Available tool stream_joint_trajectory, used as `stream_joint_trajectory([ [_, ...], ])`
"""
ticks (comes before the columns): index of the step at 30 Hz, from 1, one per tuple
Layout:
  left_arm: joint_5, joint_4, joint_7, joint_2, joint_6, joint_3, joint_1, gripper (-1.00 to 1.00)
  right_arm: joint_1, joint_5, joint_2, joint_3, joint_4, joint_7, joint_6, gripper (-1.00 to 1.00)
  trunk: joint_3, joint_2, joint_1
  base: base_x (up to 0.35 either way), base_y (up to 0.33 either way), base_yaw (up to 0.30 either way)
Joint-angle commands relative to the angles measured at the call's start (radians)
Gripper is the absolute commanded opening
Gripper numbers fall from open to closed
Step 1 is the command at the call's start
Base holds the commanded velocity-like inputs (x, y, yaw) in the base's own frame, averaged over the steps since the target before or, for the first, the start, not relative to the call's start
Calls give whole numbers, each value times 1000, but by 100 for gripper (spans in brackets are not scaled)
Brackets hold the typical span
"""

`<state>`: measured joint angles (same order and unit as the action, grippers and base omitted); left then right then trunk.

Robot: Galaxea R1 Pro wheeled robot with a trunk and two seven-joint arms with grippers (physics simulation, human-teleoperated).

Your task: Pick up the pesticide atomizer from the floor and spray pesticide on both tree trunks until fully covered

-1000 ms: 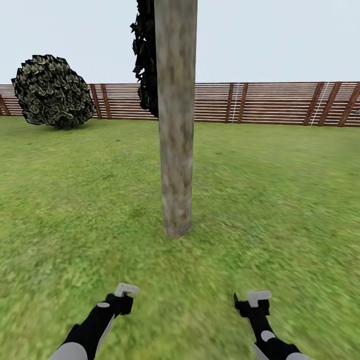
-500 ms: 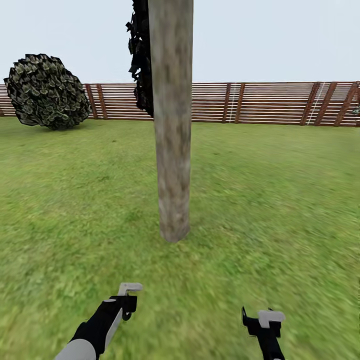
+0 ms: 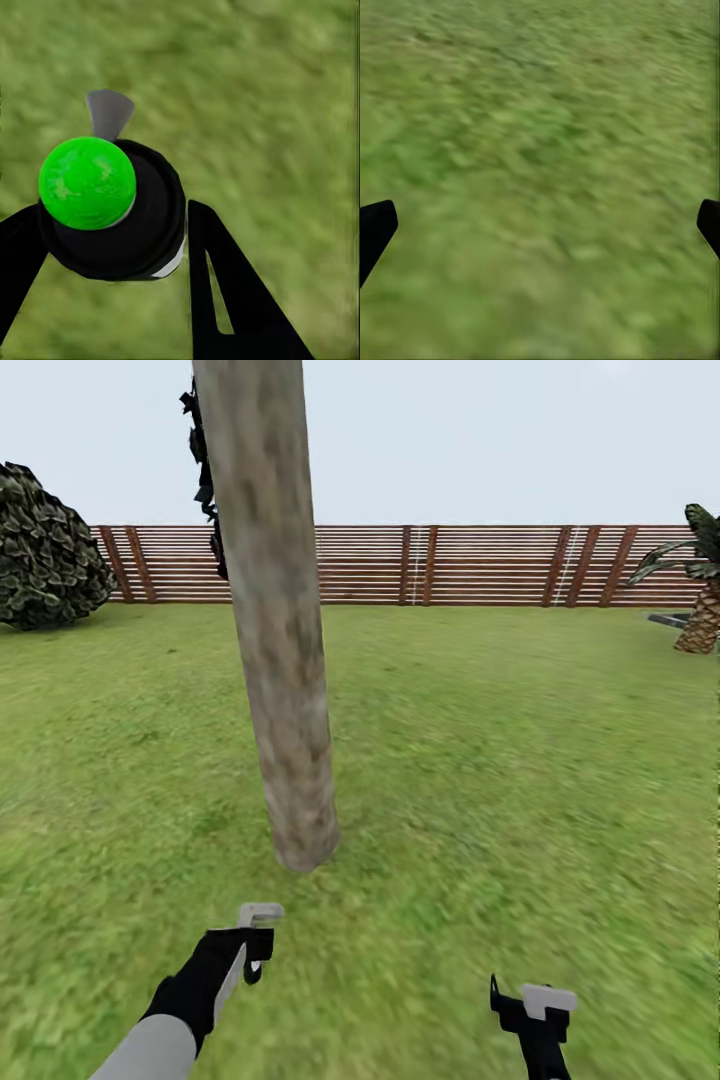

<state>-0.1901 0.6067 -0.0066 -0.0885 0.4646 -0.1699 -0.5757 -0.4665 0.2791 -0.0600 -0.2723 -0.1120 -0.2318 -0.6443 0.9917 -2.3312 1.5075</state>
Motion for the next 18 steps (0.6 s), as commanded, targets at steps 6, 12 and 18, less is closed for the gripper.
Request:
stream_joint_trajectory([
  [6, -1, 103, -1, -54, 157, 7, -65, -100, 0, 0, -1, 1, 0, -1, 0, 100, 0, 0, 0, 36, -12, -25],
  [12, 3, 120, -2, -72, 189, 66, -73, -100, 0, -1, 0, -1, 0, -1, 0, 100, 0, 0, 0, 1, 0, 0],
  [18, 2, 207, -6, 11, 230, 61, -78, -100, 5, -2, 0, -1, 0, 0, 0, 100, 0, 0, 0, 0, 0, 0],
])
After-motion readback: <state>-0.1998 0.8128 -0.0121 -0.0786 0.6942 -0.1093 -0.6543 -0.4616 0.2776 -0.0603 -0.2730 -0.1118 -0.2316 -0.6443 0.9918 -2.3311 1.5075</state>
